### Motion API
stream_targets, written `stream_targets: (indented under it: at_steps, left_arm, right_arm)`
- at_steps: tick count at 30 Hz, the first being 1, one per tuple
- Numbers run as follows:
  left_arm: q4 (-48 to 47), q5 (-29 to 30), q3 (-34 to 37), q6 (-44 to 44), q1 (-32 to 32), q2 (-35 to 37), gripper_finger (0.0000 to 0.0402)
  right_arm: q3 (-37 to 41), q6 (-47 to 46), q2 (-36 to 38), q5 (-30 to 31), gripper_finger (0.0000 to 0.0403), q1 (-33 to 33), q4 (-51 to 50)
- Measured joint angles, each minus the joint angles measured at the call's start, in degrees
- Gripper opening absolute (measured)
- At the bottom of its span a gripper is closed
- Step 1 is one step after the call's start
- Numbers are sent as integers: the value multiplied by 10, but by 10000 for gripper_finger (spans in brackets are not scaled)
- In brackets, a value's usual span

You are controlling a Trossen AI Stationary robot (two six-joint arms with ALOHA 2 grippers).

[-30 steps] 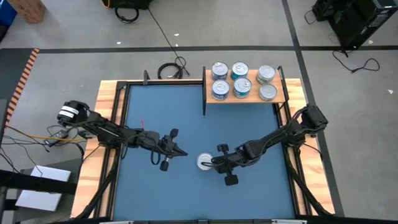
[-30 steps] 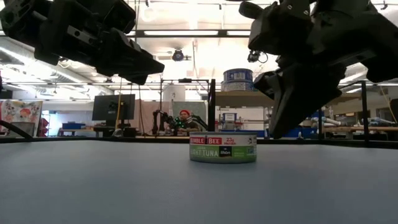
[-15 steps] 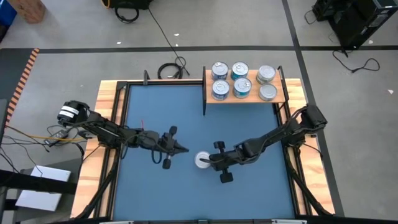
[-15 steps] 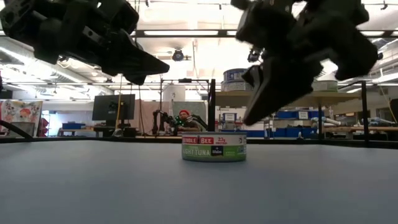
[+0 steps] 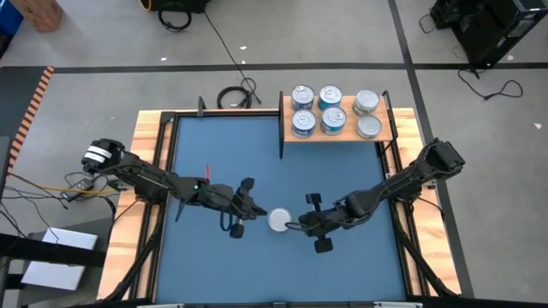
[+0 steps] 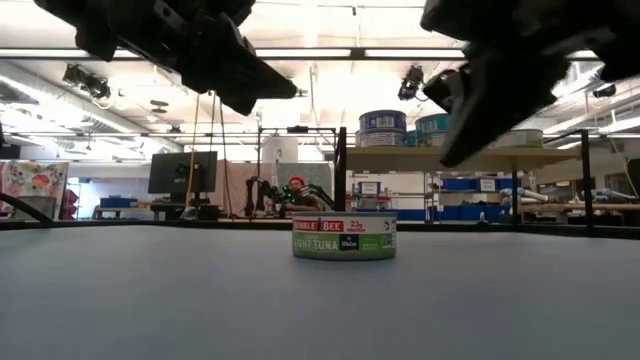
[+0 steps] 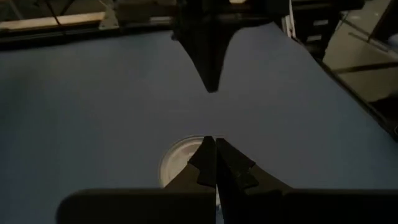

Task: Stack canned seafood by type on shelf
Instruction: Stack the green tuna can on top of the green tuna can on the shelf

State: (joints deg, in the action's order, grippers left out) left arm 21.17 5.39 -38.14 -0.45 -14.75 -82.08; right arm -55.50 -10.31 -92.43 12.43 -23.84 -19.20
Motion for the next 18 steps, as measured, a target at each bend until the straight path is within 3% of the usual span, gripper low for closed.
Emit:
stream_targets:
  at_steps: [12, 18]
  left_arm:
    - [-7, -11, -75, 61, -10, -146, 1]
    - [-95, -4, -151, 79, 17, -213, 1]
  right_arm:
    - [73, -11, 0, -13, 2, -1, 84]
    - [77, -17, 0, -14, 5, 1, 91]
